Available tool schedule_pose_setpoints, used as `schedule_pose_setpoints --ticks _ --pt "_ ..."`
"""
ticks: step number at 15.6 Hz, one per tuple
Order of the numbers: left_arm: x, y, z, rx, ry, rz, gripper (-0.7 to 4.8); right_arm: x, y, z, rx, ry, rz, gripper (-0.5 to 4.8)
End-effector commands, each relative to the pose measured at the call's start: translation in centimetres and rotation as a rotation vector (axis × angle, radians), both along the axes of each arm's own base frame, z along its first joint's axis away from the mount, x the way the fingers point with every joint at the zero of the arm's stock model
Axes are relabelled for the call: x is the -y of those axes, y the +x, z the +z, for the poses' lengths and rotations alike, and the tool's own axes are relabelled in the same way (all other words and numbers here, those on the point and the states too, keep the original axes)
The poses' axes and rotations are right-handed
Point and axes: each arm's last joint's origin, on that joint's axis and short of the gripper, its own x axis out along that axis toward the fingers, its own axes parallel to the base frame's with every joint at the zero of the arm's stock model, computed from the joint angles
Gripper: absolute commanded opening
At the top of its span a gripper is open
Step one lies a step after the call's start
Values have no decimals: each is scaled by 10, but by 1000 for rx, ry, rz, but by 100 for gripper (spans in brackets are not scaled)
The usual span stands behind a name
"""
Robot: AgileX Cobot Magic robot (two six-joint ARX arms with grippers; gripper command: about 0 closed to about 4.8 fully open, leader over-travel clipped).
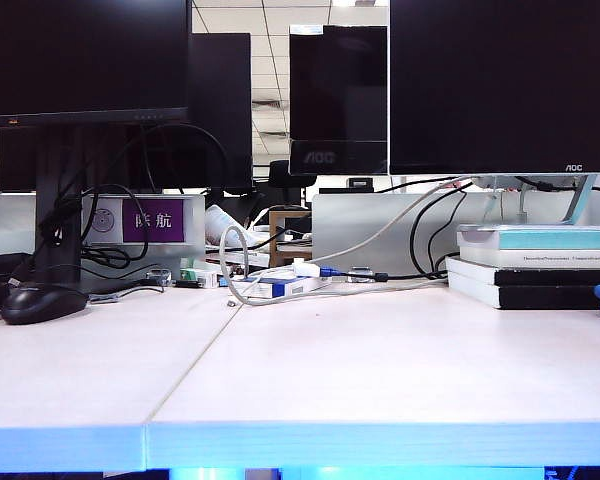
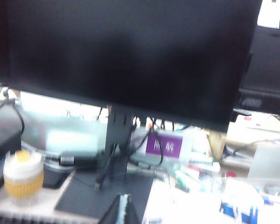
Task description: Wipe the table from right to left using the rag.
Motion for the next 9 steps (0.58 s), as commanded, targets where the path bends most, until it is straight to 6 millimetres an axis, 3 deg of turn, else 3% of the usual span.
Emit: schedule_pose_setpoints --ticks 1,4,5,6,9 --pt "3 12 54 -112 7 -99 -5 1 20 47 -14 3 -22 -2" --pt "10 27 99 -223 10 -363 -5 1 40 82 -99 -2 -90 -2" --pt "15 35 119 -261 1 -567 -5 3 54 95 -111 -9 -120 -2" --pt "18 38 131 -269 -9 -697 -5 2 63 101 -135 -10 -118 -1" --pt "26 39 152 -236 12 -857 -5 0 85 100 -293 -12 -48 -1"
